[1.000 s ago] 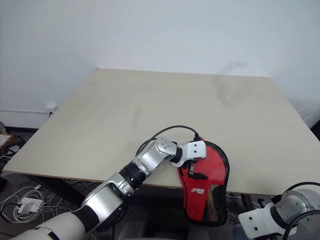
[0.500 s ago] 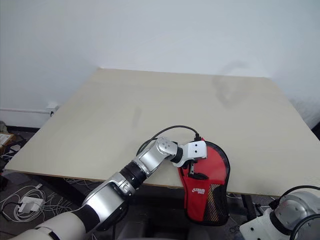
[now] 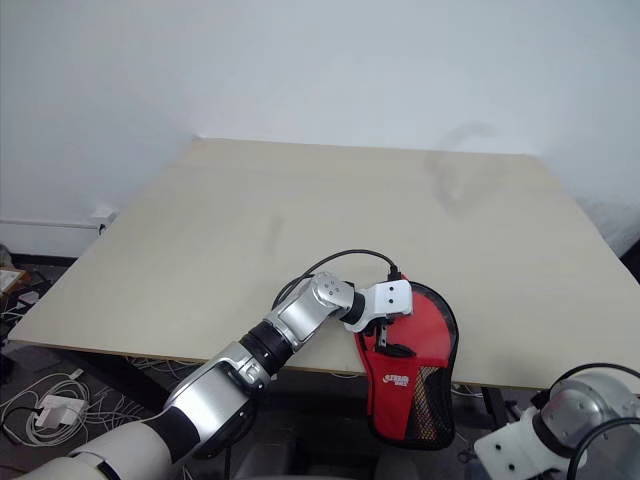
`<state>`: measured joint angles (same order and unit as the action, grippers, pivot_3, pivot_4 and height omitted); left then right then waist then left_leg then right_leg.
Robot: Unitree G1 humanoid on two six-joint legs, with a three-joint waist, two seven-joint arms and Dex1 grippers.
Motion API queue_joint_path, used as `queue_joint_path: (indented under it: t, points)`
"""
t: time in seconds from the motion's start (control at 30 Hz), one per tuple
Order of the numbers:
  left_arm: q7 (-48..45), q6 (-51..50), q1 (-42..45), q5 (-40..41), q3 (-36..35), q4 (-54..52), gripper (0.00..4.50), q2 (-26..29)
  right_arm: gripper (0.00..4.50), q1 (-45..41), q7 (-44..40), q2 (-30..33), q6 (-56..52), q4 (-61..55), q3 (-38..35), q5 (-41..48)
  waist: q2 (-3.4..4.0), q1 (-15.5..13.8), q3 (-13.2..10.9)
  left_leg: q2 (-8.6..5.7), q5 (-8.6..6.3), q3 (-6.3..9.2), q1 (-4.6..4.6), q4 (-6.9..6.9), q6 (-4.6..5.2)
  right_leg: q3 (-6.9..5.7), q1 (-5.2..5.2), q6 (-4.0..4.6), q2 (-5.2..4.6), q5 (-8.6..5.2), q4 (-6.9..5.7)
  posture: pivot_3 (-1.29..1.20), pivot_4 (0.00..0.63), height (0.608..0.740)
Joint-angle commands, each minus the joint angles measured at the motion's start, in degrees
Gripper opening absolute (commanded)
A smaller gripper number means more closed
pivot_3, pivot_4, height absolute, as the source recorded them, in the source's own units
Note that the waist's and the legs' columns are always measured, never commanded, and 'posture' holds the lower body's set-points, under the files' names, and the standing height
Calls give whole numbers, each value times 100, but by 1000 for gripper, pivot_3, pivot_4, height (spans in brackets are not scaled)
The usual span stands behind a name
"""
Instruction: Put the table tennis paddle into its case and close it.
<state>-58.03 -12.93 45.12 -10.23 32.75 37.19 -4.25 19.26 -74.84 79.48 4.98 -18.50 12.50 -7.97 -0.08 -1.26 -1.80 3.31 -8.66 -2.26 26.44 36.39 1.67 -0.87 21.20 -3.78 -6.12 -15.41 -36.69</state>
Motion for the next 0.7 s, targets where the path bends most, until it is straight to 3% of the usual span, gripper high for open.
queue_joint_path:
  t: [0.03, 0.2, 0.37, 0.5, 0.7]
  points:
    - [8, -104, -100, -294, 242, 436, 4500, 156, 812, -471, -287, -44, -132, 152, -146, 268, 1, 37, 1, 0, 0, 1, 0, 0, 0, -1, -1, 1, 0, 0, -1, 0, 0, 740]
    - [22, -42, -45, -296, 232, 535, 4500, 124, 2543, -795, -459, -114, -560, 55, -218, 519, 1, 72, 1, 0, 0, 1, -1, 6, 0, 0, -2, 2, -1, 1, -1, 0, 0, 740]
    - [32, 21, 21, -296, 191, 644, 4500, 109, 4315, -66, -103, -187, -1112, -643, -492, 626, -4, 63, 2, 0, 0, 2, 1, 5, 0, -1, -2, 2, -1, 1, -1, 0, 0, 740]
    - [39, 66, 96, -285, 140, 740, 4500, 109, 4479, 274, 63, -301, -1434, -926, -658, 717, -4, 76, 2, 1, -1, 1, 1, 12, 1, 0, -3, 2, -1, 2, -3, 0, 0, 740]
    - [24, 80, 319, -123, -172, 932, 4500, 199, 4479, -34, 177, -471, -1715, -747, -991, 904, -1, 117, 0, 4, -3, -1, -1, 15, 4, 0, 0, 2, -5, 2, -1, 0, 0, 740]
